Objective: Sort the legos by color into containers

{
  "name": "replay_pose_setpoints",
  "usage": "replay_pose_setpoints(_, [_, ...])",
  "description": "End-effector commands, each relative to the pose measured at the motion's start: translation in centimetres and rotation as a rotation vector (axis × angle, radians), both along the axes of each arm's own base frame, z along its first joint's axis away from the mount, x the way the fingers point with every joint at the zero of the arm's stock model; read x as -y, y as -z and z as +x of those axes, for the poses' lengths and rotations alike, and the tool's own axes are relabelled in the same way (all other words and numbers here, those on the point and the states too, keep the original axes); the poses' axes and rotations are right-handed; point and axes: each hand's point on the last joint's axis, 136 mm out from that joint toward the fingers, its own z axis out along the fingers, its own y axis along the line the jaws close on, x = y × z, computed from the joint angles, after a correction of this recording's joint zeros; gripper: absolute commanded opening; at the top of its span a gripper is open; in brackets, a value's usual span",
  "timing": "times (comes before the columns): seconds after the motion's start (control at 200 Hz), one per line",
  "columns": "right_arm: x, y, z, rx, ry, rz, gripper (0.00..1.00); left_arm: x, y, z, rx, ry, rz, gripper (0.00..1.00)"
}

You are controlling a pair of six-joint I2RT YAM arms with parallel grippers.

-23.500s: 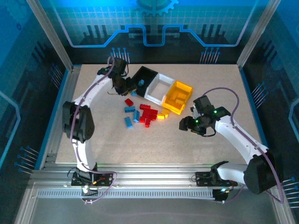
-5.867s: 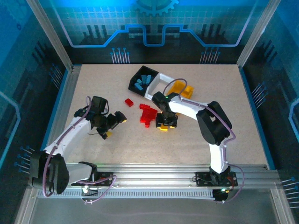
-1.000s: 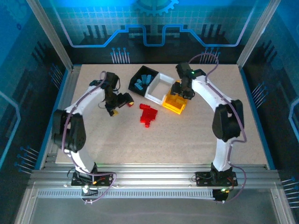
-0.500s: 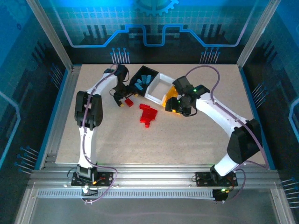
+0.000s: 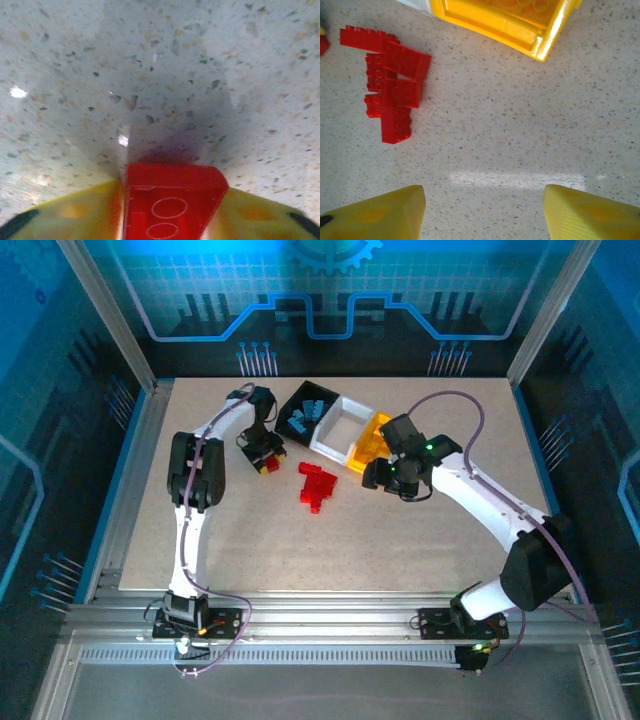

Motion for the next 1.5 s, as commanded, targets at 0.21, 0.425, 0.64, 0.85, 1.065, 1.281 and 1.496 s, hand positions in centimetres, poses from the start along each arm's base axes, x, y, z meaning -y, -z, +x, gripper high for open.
replay_pose_setpoints(0.21, [1.6,-0.1,-0.4,0.007,0.041,0.024,0.65,-0.3,-0.9,-2.3,0.015,0.021,0.003,0.36])
replay_pose_setpoints(0.425, [2.6,1.2,-1.5,-0.018,0.056,0.029,0.64,3.3,-6.6,-1.9,0.196,0.089,-0.101,0.36])
replay_pose_setpoints(0.64, [3.1,2.3,-2.9,-0.042,0.064,0.035,0.64,10.8,-11.8,1.3,0.373,0.158,-0.334,0.37])
replay_pose_setpoints(0.85, [3.7,1.1,-3.7,-0.022,0.081,0.042,0.64,16.4,-12.8,5.2,0.437,0.169,-0.479,0.37])
replay_pose_setpoints(1.065, [4.2,0.3,-4.4,-0.003,0.101,0.045,0.64,19.9,-12.6,8.9,0.460,0.196,-0.528,0.46])
replay_pose_setpoints(1.281, [4.6,0.4,-4.7,-0.002,0.096,0.030,0.64,20.5,-12.8,9.9,0.481,0.195,-0.549,0.65])
replay_pose_setpoints(1.496, [4.0,1.2,-4.3,-0.020,0.065,0.034,0.65,16.2,-14.0,4.7,0.456,0.337,-0.325,0.71])
